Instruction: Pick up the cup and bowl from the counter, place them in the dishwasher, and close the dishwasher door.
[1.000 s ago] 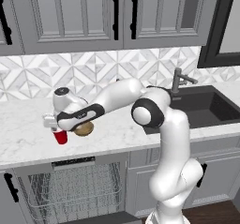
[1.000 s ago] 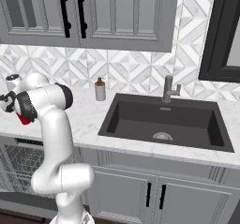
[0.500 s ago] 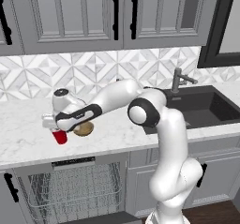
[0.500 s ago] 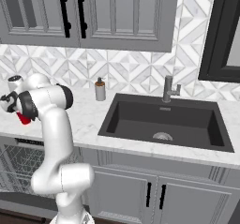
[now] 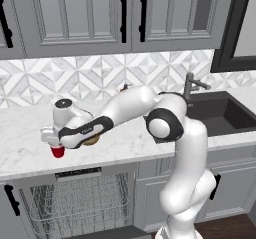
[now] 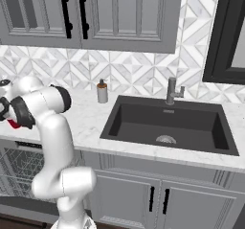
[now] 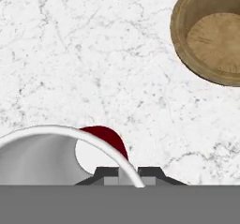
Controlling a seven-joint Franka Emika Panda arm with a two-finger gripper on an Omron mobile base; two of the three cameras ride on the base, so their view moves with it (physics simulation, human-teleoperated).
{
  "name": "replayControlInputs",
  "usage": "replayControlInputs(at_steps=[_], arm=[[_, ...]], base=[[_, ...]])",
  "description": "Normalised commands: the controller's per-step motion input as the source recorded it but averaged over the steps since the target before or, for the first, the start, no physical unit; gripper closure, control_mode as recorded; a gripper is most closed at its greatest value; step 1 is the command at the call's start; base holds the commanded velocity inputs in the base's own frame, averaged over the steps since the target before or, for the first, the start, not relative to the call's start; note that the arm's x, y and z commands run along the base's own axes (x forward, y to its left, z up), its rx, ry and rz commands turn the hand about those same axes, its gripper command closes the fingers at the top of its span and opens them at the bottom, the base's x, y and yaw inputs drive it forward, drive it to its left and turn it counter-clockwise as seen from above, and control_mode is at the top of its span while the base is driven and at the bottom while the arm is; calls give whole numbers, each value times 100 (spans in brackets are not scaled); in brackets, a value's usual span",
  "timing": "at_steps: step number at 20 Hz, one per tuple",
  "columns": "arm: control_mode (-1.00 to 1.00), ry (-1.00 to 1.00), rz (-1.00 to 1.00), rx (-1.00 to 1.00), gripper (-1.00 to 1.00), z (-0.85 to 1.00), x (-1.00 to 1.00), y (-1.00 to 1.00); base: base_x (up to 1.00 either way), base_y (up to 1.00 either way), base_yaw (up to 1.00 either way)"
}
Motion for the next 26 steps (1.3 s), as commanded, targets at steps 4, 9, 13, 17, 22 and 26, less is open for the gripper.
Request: replayControlInputs(at_steps=[4, 9, 13, 17, 22, 26], arm=[[-100, 0, -4, 12, 100, 2, -100, -70], [-100, -1, -1, 3, 100, 14, -100, -78], [-100, 1, 0, 0, 100, 9, -100, -76], [-100, 5, 0, -3, 100, -36, -70, -57], [-100, -6, 3, -5, 100, -69, -2, -1], [-100, -3, 0, -7, 100, -66, 5, 30]], base=[[0, 0, 0], [0, 0, 0], [0, 0, 0], [0, 0, 0], [0, 0, 0], [0, 0, 0]])
